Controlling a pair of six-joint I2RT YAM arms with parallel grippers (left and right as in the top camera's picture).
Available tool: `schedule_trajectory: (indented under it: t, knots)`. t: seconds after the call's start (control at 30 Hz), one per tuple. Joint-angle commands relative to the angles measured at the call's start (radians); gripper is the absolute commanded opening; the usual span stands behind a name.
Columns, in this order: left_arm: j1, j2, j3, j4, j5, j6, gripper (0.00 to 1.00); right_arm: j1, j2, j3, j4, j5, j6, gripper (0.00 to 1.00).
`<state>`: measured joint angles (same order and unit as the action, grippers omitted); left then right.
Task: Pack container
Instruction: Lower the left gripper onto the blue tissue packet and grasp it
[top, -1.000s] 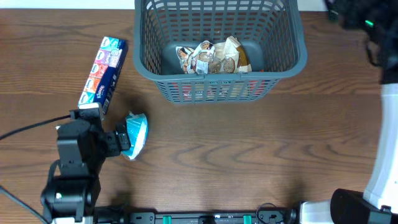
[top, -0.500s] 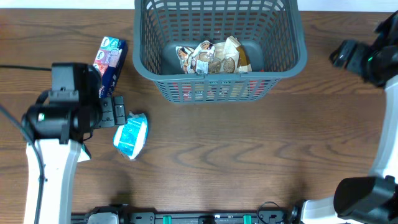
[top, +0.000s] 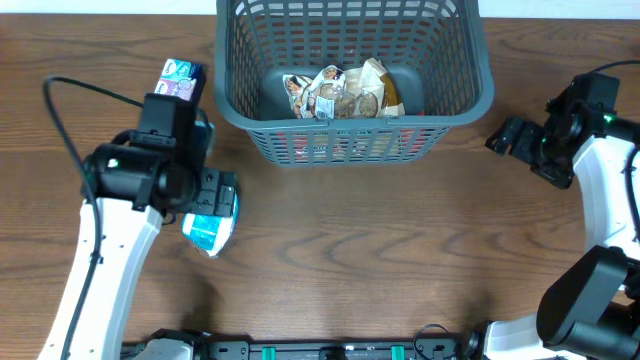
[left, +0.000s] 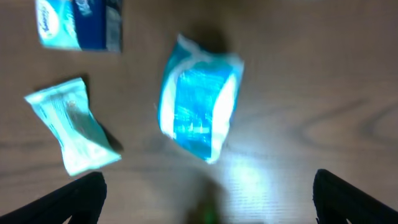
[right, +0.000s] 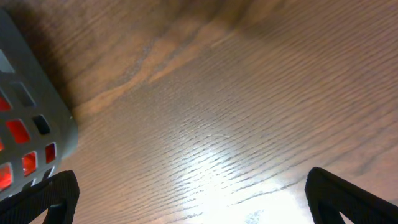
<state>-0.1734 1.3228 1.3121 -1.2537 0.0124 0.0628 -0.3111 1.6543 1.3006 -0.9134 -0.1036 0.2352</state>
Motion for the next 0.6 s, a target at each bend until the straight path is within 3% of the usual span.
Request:
schedule_trajectory:
  t: [0.0, 0.57]
  knots:
    - [-0.002, 0.051, 0.018, -0.034, 0.003, 0.038, 0.99, 0.005, 0.000, -0.008, 0.017, -0.009, 0.017, 0.99]
    - [0.000, 0.142, 0.018, -0.002, -0.032, 0.042, 0.99, 0.005, 0.000, -0.008, 0.095, -0.008, -0.029, 0.99]
